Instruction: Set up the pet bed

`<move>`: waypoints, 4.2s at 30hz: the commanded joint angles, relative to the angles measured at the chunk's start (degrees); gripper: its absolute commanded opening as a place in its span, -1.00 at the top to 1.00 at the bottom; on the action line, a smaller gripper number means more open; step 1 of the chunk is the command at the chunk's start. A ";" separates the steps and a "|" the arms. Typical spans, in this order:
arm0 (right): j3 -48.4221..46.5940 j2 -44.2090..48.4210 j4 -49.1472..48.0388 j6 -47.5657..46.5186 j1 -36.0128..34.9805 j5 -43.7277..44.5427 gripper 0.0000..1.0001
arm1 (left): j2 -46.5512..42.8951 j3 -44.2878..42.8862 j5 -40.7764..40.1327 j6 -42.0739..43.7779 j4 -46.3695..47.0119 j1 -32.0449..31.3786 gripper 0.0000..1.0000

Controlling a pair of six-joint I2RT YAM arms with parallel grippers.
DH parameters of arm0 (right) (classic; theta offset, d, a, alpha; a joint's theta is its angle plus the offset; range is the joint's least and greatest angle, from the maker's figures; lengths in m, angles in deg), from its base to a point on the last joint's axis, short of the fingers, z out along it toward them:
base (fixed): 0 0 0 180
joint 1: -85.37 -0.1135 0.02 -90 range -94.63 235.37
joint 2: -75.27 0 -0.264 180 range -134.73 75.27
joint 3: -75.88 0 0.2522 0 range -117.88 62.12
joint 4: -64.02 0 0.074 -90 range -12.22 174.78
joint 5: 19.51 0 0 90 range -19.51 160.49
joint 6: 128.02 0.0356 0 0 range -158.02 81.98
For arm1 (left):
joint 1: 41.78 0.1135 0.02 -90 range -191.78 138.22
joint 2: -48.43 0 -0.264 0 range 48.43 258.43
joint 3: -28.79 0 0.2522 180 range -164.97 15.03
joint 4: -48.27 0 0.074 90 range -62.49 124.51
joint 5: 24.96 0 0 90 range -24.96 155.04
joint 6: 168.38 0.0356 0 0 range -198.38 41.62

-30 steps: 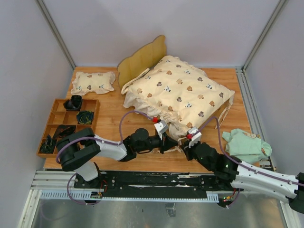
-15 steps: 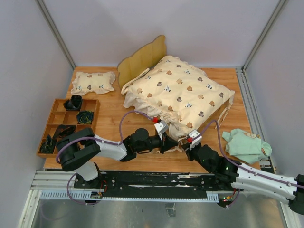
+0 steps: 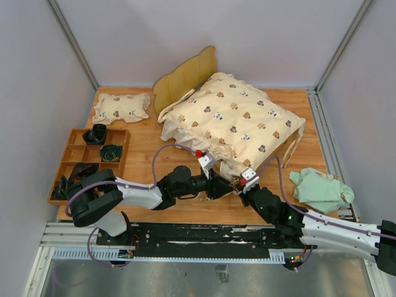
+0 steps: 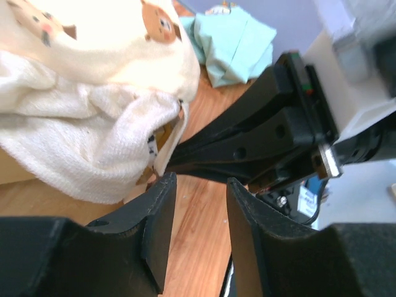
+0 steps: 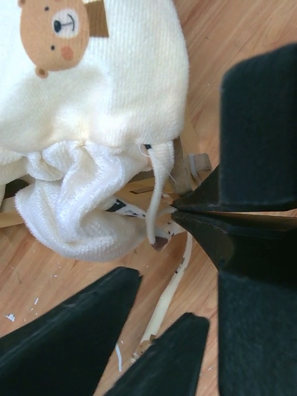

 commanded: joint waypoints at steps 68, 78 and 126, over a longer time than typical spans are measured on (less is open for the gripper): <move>-4.75 14.69 3.61 -1.31 -4.46 -2.17 0.37 | -5.74 -5.65 -5.13 -4.09 -1.00 1.71 1.00; -5.20 9.95 -4.99 -6.14 -4.46 0.42 0.38 | -4.41 -6.04 -4.32 -5.41 -0.68 1.70 0.99; -8.76 14.79 2.98 -0.40 -3.76 9.55 0.99 | 1.86 -1.16 -7.23 20.27 -12.89 0.08 -0.30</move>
